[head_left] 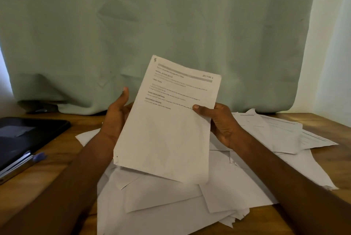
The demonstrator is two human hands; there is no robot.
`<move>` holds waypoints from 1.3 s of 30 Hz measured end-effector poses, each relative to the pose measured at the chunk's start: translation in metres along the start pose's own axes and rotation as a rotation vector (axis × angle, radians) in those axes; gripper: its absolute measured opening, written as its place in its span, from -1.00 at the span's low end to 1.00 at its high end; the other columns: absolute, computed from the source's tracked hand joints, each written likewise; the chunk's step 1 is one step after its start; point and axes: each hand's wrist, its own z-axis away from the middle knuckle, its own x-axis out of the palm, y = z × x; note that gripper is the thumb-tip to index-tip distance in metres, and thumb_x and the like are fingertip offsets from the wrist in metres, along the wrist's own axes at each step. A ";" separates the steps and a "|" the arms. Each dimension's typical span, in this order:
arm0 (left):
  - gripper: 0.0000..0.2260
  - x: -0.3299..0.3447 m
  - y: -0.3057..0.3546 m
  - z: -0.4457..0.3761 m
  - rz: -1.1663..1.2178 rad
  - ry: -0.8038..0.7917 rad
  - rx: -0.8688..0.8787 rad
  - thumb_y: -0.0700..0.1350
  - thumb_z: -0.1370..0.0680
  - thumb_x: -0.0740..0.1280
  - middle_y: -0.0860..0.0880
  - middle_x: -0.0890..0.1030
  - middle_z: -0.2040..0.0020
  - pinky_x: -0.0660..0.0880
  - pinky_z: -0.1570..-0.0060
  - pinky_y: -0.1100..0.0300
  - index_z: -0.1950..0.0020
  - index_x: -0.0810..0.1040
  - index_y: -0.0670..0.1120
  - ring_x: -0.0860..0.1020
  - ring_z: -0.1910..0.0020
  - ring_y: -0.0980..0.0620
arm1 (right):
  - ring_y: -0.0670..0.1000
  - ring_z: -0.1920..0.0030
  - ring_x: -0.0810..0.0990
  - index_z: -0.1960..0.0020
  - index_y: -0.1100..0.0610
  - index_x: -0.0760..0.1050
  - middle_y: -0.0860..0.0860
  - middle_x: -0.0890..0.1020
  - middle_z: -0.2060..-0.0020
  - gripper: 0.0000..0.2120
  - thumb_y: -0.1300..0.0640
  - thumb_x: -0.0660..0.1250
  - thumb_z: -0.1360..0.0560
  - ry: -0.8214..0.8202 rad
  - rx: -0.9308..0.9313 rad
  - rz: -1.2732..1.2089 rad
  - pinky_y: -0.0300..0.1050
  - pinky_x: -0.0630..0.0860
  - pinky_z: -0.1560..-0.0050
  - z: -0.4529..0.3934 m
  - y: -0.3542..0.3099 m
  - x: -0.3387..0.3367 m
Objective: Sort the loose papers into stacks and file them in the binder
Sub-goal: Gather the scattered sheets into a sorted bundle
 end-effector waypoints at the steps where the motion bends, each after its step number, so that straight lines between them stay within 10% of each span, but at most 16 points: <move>1: -0.40 0.007 -0.001 0.007 -0.028 -0.035 -0.021 0.36 -0.58 0.19 -0.12 0.71 -0.05 0.68 0.12 0.05 -0.26 0.63 -0.11 0.70 0.07 -0.13 | 0.10 -0.13 0.71 -0.25 0.12 0.64 0.04 0.73 -0.11 -0.62 0.19 0.55 -0.44 -0.006 0.002 0.039 0.11 0.61 -0.22 -0.001 0.001 -0.001; 6: -0.64 0.004 -0.014 -0.001 -0.388 0.122 0.081 -0.14 -0.59 0.40 -0.11 0.67 -0.23 0.56 -0.23 -0.01 -0.39 0.56 -0.14 0.66 -0.18 -0.12 | 0.14 -0.12 0.71 -0.21 0.22 0.65 0.12 0.73 -0.08 -0.60 0.02 0.55 -0.46 -0.128 0.086 0.166 0.15 0.60 -0.23 0.003 0.012 0.008; 11: -0.70 -0.042 -0.010 -0.014 -0.428 0.489 0.137 -0.18 -0.52 0.51 -0.14 0.68 -0.13 0.56 -0.15 -0.03 -0.24 0.62 -0.17 0.66 -0.05 -0.16 | 0.01 0.31 0.69 -0.01 0.16 0.68 0.01 0.75 0.24 -0.67 -0.09 0.32 -0.64 0.126 0.047 0.404 -0.12 0.54 0.25 -0.004 0.017 -0.004; 15: -0.62 -0.101 0.007 -0.016 -0.430 0.592 0.065 -0.03 -0.45 0.56 -0.12 0.69 -0.18 0.54 -0.20 -0.26 -0.22 0.62 -0.07 0.67 -0.10 -0.22 | -0.01 0.06 0.67 0.07 -0.05 0.68 -0.12 0.74 0.12 -0.86 0.02 0.34 -0.54 0.136 -0.193 1.215 -0.06 0.57 -0.02 -0.018 0.031 -0.030; 22: -0.67 -0.073 0.021 0.028 -0.548 0.543 0.024 -0.21 -0.61 0.38 -0.17 0.63 -0.26 0.46 -0.31 -0.26 -0.37 0.53 -0.19 0.60 -0.21 -0.25 | 0.08 -0.07 0.62 -0.02 -0.07 0.65 -0.07 0.69 -0.01 -0.81 -0.12 0.36 -0.51 -0.025 -0.042 1.481 0.04 0.53 -0.19 -0.007 0.040 -0.014; 35: -0.68 -0.127 0.067 0.040 -0.395 0.793 0.069 -0.24 -0.60 0.39 -0.11 0.64 -0.21 0.53 -0.10 -0.09 -0.35 0.54 -0.11 0.62 -0.11 -0.15 | -0.03 0.05 0.65 0.01 -0.01 0.69 -0.09 0.71 0.07 -0.87 0.02 0.37 -0.56 -0.165 -0.129 1.140 0.01 0.63 -0.09 -0.010 0.063 0.055; 39: -0.71 -0.136 0.064 0.038 -0.398 0.864 0.051 -0.21 -0.54 0.47 -0.10 0.67 -0.12 0.54 -0.17 -0.20 -0.25 0.59 -0.10 0.63 -0.06 -0.18 | 0.13 -0.29 0.54 -0.35 0.02 0.49 0.00 0.57 -0.29 -0.30 -0.46 0.33 -0.43 -0.159 0.069 1.340 0.18 0.47 -0.33 -0.023 0.054 0.084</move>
